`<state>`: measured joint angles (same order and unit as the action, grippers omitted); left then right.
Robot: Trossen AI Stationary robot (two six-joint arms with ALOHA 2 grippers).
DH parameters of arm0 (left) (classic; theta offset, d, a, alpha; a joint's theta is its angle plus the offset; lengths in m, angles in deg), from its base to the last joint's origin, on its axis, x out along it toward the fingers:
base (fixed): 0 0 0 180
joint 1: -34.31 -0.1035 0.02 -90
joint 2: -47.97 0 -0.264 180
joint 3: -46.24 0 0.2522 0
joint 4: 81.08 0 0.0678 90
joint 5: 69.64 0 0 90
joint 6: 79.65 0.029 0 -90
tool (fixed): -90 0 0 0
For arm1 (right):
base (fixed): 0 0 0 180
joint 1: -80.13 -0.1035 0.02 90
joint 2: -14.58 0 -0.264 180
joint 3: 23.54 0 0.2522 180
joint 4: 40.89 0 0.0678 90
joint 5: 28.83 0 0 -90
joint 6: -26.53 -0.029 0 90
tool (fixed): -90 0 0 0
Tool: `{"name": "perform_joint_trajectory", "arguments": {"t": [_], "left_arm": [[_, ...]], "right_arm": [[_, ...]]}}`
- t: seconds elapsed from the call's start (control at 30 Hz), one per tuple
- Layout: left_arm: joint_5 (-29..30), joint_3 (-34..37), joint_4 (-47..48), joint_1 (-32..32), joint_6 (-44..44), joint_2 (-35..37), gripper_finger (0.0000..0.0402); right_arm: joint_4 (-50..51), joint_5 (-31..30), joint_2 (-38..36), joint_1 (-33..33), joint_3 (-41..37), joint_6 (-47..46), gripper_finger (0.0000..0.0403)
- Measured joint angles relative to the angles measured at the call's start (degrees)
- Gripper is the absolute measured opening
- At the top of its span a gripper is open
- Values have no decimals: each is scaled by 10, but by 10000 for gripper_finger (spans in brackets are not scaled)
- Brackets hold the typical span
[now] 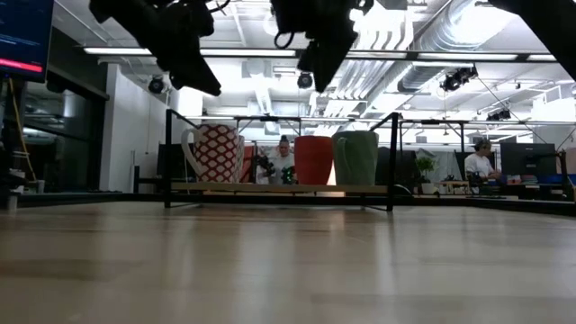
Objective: Place coffee mugs
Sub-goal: Put the blue mug on the shelf
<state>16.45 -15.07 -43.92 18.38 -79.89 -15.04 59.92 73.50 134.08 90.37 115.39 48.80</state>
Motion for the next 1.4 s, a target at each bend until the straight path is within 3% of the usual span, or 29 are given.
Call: {"name": "perform_joint_trajectory", "arguments": {"t": [0.1, 0.27, 0.43, 0.57, 0.77, 0.93, 1.03, 1.13, 1.27, 1.4], "left_arm": [[0, 0, 28, 4, 9, 0, 99], [2, 0, 74, 8, 9, 0, 99], [3, 0, 114, 28, 33, 0, 99], [3, 0, 202, 48, 22, 19, 99], [2, 0, 244, 103, -21, 90, 99], [4, 0, 266, 174, -97, 176, 99], [28, 25, 245, 224, -147, 233, 99], [80, 99, 192, 273, -213, 302, 99], [125, 223, 20, 324, -254, 380, 99], [133, 310, -179, 351, -205, 406, 99]], "right_arm": [[-40, -8, 0, -24, -63, -24, 96], [-51, -91, -1, -73, -131, -81, 96], [-110, -84, -57, -123, -201, -130, 96], [-186, -113, -164, -152, -310, -187, 96], [-314, -156, -375, -205, -515, -320, 96], [-371, -253, -542, -290, -660, -440, 96], [-418, -299, -614, -345, -726, -495, 96], [-464, -328, -657, -390, -778, -522, 96], [-496, -364, -676, -422, -819, -547, 96], [-547, -379, -672, -427, -842, -552, 96]]}}
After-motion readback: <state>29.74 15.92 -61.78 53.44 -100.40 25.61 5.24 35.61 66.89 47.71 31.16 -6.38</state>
